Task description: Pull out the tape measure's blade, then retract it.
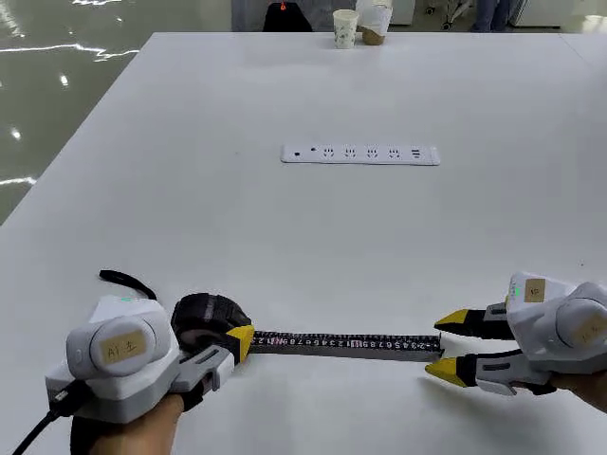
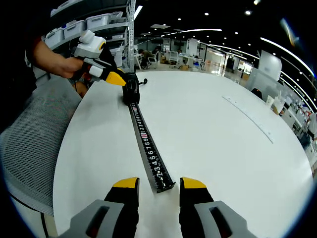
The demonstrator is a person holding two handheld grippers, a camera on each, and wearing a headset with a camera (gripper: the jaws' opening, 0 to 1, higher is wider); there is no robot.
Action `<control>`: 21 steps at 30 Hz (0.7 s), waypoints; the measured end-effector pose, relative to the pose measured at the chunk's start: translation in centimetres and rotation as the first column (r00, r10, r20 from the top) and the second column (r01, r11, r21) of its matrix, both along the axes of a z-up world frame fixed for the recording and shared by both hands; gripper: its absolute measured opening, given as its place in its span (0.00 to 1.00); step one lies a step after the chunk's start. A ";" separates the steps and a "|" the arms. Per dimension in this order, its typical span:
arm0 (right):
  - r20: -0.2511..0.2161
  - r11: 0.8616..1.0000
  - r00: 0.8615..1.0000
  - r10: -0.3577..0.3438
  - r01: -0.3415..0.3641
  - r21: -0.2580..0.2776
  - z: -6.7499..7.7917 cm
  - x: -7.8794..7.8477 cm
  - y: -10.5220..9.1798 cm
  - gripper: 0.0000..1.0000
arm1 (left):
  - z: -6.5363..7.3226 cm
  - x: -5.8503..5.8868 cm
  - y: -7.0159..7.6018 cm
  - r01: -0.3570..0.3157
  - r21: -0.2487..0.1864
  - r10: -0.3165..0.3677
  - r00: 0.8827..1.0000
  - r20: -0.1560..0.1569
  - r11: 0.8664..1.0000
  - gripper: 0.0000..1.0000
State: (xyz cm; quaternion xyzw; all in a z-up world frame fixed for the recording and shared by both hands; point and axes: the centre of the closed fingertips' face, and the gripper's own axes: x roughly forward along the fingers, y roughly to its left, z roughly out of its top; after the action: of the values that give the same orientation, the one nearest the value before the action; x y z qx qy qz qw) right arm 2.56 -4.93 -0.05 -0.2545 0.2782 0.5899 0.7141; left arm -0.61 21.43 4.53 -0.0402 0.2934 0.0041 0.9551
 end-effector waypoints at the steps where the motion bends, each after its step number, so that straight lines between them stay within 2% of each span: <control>1: -0.001 1.000 1.000 0.006 -0.006 -0.003 -0.1 0.0 0.0 0.27 | -0.1 0.1 0.0 -0.002 0.000 0.002 1.000 -0.001 1.000 0.65; 10: 0.005 0.996 0.997 0.077 -0.076 -0.045 -1.1 0.1 -0.1 0.18 | -0.8 1.0 0.4 -0.027 0.003 0.027 0.999 -0.017 1.000 0.64; 16: 0.015 0.995 0.996 0.093 -0.092 -0.037 -1.2 0.6 -0.1 0.13 | -1.6 1.1 0.5 -0.037 -0.002 0.037 0.998 -0.041 0.999 0.62; 21: -0.001 0.995 0.996 0.093 -0.093 -0.028 -1.2 0.5 -0.1 0.12 | -1.9 1.3 0.3 -0.043 -0.016 0.042 0.998 -0.050 0.999 0.60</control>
State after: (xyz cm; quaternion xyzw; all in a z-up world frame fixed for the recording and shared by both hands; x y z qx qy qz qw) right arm 3.02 -5.07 -1.22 -0.2774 0.2741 0.6183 0.6823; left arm 0.74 21.71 2.64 -0.0543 0.3159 0.0231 0.9469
